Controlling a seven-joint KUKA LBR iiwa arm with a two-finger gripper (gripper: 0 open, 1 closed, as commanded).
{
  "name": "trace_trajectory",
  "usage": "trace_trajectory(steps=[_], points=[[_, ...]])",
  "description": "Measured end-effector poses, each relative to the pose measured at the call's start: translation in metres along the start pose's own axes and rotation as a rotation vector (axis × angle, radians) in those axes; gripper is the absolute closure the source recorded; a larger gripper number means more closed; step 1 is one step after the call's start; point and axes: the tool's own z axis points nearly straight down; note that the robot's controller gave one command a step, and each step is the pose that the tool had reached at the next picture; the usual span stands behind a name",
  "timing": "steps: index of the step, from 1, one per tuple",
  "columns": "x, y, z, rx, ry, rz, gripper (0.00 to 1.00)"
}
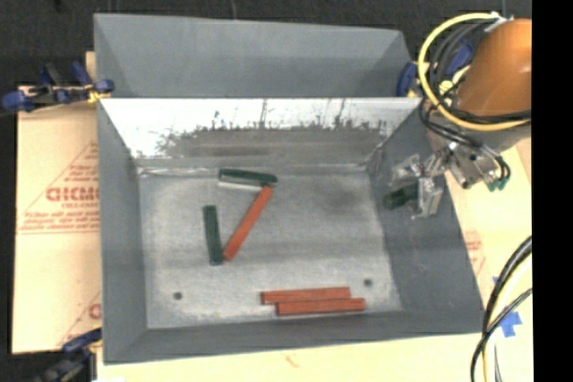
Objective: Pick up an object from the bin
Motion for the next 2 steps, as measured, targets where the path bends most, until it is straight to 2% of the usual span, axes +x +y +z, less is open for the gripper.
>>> trace_trajectory(steps=[1,2], points=[[0.0,0.0,0.0,-0.001,0.0,0.0,1.0],[-0.006,-0.002,-0.034,-0.003,0.004,-0.077,1.0]])
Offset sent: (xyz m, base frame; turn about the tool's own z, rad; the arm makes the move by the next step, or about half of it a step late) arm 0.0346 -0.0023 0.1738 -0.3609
